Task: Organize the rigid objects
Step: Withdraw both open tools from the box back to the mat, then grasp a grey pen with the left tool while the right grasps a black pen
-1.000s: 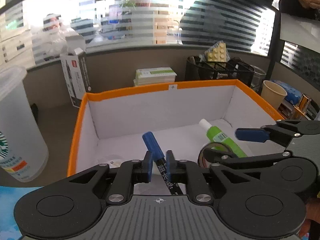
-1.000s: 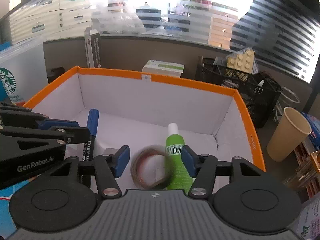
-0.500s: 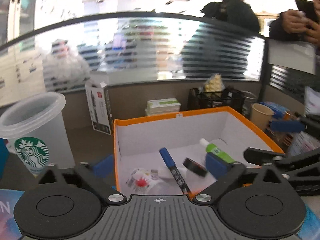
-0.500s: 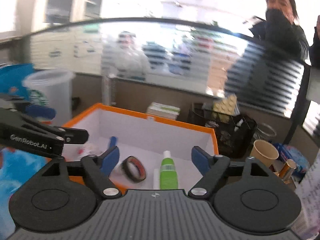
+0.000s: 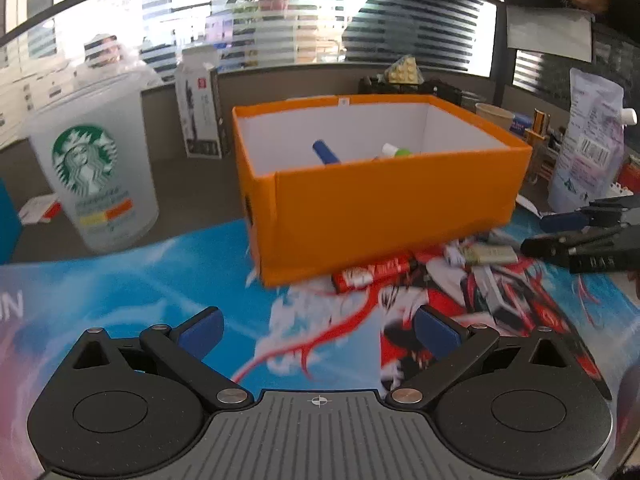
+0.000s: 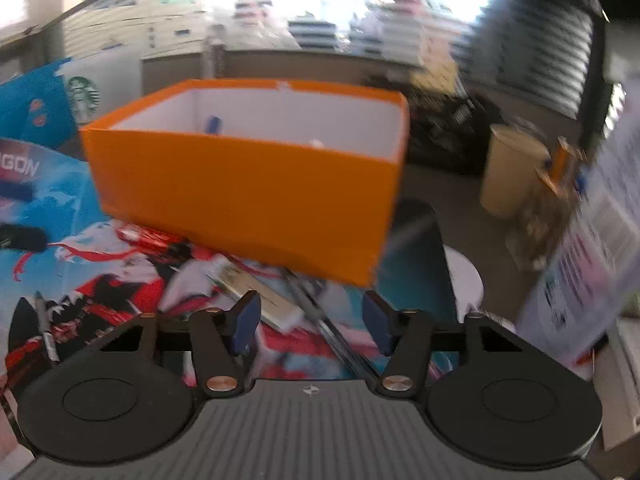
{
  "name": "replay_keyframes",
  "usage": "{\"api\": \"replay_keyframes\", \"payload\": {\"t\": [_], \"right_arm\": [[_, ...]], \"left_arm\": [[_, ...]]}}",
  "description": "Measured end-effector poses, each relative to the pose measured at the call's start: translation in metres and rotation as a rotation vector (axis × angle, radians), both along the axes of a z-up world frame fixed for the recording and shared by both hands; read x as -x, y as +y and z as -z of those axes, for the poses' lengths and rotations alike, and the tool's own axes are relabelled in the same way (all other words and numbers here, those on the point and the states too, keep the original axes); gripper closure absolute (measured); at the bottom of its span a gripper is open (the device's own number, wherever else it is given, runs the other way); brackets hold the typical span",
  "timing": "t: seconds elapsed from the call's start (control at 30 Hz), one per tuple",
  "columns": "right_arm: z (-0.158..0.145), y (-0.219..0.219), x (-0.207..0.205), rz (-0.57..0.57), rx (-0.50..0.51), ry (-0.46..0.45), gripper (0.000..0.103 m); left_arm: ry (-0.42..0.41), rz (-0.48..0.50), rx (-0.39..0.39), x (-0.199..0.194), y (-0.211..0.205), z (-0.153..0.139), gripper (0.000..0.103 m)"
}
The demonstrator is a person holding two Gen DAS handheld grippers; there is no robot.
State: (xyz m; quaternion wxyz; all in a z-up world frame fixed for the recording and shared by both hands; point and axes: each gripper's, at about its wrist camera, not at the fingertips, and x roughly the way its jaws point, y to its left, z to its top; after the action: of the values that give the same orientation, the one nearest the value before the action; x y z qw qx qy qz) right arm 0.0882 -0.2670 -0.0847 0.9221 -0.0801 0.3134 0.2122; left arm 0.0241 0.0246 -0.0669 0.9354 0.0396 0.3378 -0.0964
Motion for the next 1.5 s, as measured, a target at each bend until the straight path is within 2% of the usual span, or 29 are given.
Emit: {"api": "replay_keyframes", "payload": {"t": [0.07, 0.17, 0.3, 0.57, 0.67, 0.8, 0.87, 1.03, 1.13, 1.3, 1.5], "right_arm": [[0.009, -0.007, -0.002, 0.013, 0.002, 0.016, 0.067], [0.023, -0.014, 0.000, 0.014, 0.019, 0.038, 0.078], [0.025, -0.015, 0.007, 0.016, 0.018, 0.012, 0.081], [0.028, -0.001, 0.036, 0.042, 0.042, -0.018, 0.089], [0.029, 0.002, 0.047, 0.043, 0.048, -0.039, 0.090], [0.030, 0.000, 0.050, 0.049, 0.022, -0.036, 0.090], [0.030, -0.003, 0.050, 0.055, -0.002, -0.029, 0.090], [0.031, -0.004, 0.050, 0.062, -0.019, -0.033, 0.089], [0.032, -0.006, 0.050, 0.065, -0.038, -0.032, 0.089], [0.032, -0.007, 0.050, 0.065, -0.045, -0.032, 0.089], [0.031, -0.002, 0.055, 0.048, -0.026, -0.032, 0.086]], "left_arm": [[0.014, -0.001, 0.004, 0.008, 0.001, 0.001, 0.001], [0.034, 0.008, 0.010, 0.017, -0.002, 0.001, 0.001], [0.057, 0.013, 0.000, 0.029, -0.013, 0.004, 0.001], [0.182, -0.037, -0.011, 0.033, -0.026, 0.019, 0.000], [0.250, -0.053, 0.048, 0.027, -0.028, 0.024, 0.000], [0.316, -0.137, 0.153, 0.017, -0.026, 0.025, 0.000], [0.346, -0.168, 0.162, 0.011, -0.030, 0.028, 0.000], [0.304, -0.226, 0.025, 0.004, -0.055, 0.032, 0.000], [0.248, -0.177, -0.061, 0.010, -0.065, 0.033, 0.000], [0.282, -0.083, -0.049, 0.010, -0.045, 0.030, 0.000], [0.271, -0.124, -0.048, 0.008, -0.011, 0.029, 0.000]]}}
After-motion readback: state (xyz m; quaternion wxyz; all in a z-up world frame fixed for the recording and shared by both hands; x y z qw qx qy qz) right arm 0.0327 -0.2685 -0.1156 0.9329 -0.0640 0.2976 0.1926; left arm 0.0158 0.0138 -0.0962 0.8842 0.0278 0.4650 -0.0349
